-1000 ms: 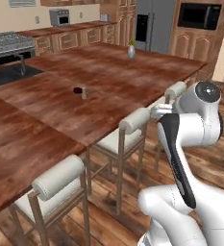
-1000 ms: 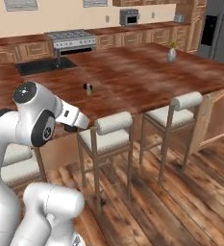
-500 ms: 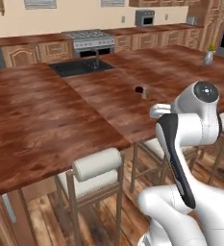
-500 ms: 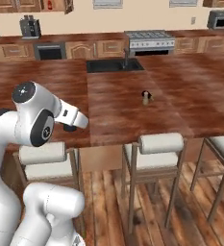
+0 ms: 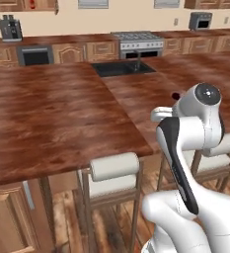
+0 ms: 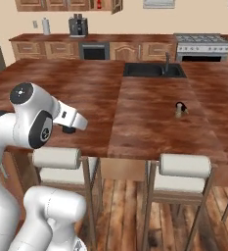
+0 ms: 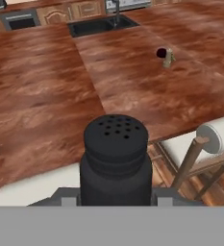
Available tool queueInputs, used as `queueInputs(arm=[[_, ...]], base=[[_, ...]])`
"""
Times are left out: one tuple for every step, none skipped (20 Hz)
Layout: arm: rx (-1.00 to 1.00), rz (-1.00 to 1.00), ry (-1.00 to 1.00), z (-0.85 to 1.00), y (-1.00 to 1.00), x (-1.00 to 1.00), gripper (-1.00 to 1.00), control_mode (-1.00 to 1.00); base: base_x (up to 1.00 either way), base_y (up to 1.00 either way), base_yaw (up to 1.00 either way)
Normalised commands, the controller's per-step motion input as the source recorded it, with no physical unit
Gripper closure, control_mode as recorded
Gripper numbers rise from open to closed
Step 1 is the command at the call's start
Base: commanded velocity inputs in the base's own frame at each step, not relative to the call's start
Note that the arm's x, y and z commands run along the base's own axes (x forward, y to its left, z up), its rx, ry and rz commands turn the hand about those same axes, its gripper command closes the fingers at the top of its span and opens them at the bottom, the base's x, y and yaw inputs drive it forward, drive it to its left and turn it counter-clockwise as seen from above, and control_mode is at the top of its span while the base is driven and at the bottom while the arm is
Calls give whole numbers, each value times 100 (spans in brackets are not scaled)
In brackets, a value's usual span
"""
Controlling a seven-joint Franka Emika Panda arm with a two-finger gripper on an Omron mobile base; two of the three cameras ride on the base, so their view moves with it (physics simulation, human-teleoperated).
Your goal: Move the ketchup and shaker from the cabinet to the dining counter.
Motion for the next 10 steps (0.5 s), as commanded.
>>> queueInputs(arm=[[0,0,0,0,0,0,100,100],[0,0,0,0,0,0,100,100],[0,0,0,0,0,0,100,100],[0,0,0,0,0,0,100,100],[0,0,0,0,0,0,100,100],[0,0,0,0,0,0,100,100],[0,0,0,0,0,0,100,100],[0,0,0,0,0,0,100,100],[0,0,0,0,0,0,100,100],[0,0,0,0,0,0,100,100]], base=[[13,-45,31],[13,-45,31],[14,-45,30],[13,-46,30],[9,-49,27],[9,-50,26],[9,-51,25],[15,-50,25],[17,-49,25],[17,-48,25]])
